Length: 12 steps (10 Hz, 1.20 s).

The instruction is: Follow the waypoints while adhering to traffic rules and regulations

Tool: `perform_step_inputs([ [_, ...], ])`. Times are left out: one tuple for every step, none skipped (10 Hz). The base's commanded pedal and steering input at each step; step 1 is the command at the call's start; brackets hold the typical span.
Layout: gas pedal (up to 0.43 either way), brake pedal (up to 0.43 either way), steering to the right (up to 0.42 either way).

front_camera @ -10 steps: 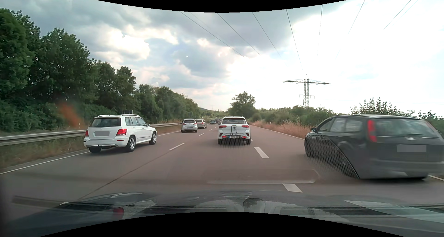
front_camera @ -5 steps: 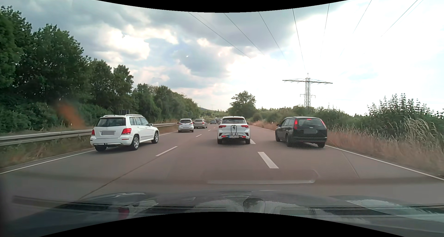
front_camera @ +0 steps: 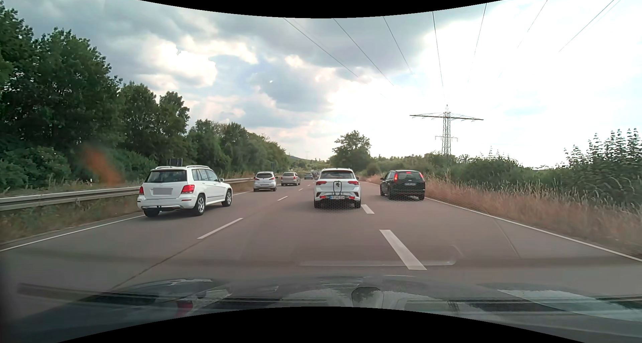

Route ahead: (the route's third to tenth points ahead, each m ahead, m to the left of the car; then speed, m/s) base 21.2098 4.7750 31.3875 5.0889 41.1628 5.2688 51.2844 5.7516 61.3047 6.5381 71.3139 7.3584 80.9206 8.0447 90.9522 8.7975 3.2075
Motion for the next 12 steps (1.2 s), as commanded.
perform_step_inputs([
  [0.020,0.000,-0.001],
  [0.020,0.000,-0.001],
  [0.020,0.000,-0.001],
  [0.020,0.000,-0.001],
  [0.020,0.000,-0.001],
  [0.020,0.000,-0.001],
  [0.020,0.000,-0.001],
  [0.008,0.000,-0.012],
  [0.008,0.000,-0.019],
  [0.008,0.000,-0.020],
  [0.008,0.000,-0.020],
  [0.008,0.000,-0.019],
])
